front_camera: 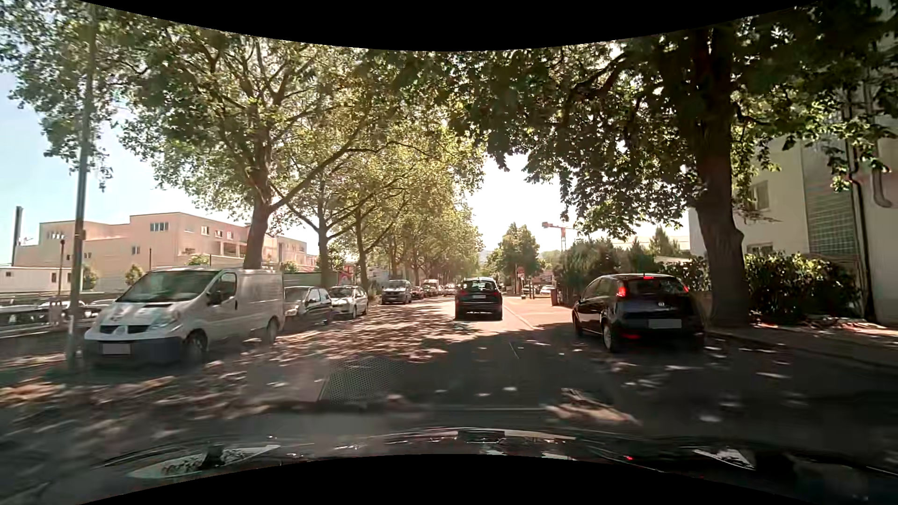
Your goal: Follow the waypoints while adhering to traffic rules and regulations
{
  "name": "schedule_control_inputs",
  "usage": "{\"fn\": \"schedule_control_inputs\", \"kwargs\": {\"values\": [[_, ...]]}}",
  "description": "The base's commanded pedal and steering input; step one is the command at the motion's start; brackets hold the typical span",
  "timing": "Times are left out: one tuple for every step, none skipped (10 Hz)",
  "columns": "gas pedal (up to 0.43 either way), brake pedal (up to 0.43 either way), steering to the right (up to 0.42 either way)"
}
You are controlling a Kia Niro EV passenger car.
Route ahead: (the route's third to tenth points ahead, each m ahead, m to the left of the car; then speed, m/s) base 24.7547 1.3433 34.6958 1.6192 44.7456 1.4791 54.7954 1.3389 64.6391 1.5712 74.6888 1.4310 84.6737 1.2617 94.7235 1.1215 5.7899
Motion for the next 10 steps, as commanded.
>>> {"fn": "schedule_control_inputs", "kwargs": {"values": [[0.189,0.0,0.048],[0.189,0.0,0.042],[0.189,0.0,0.039],[0.189,0.0,0.032],[0.189,0.0,0.024],[0.189,0.0,0.017],[0.189,0.0,0.011],[0.177,0.0,0.01],[0.177,0.0,0.01],[0.177,0.0,0.01]]}}
